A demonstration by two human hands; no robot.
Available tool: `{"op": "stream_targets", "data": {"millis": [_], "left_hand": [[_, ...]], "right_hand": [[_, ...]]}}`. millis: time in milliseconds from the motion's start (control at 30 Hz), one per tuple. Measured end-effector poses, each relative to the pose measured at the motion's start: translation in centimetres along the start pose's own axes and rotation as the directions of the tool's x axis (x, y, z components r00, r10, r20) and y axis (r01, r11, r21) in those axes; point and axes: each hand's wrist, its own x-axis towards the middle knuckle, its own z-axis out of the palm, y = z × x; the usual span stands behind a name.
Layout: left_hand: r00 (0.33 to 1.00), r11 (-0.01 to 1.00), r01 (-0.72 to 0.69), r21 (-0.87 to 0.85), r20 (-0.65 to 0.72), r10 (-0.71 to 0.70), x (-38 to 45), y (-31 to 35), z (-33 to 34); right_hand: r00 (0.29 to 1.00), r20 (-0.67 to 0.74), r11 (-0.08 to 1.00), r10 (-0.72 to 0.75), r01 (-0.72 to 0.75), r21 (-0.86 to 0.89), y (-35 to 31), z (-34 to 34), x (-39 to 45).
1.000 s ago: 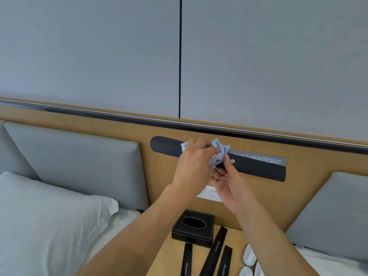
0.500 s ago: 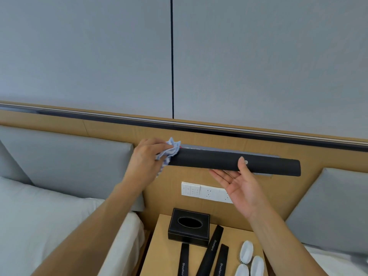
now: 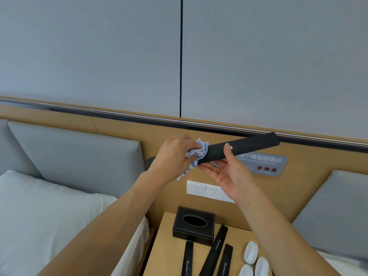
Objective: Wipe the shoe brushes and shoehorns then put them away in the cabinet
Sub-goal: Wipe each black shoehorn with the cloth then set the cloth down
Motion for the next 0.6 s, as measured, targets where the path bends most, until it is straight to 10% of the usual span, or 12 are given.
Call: {"op": "stream_targets", "data": {"millis": [600], "left_hand": [[0.999,0.997,-0.019,-0.079,0.037,0.022,0.0,1.6,1.2]], "right_hand": [[0.994,-0.065,0.925,-0.088,0.057,-0.376,0.1,-1.0,-0.1]]}}
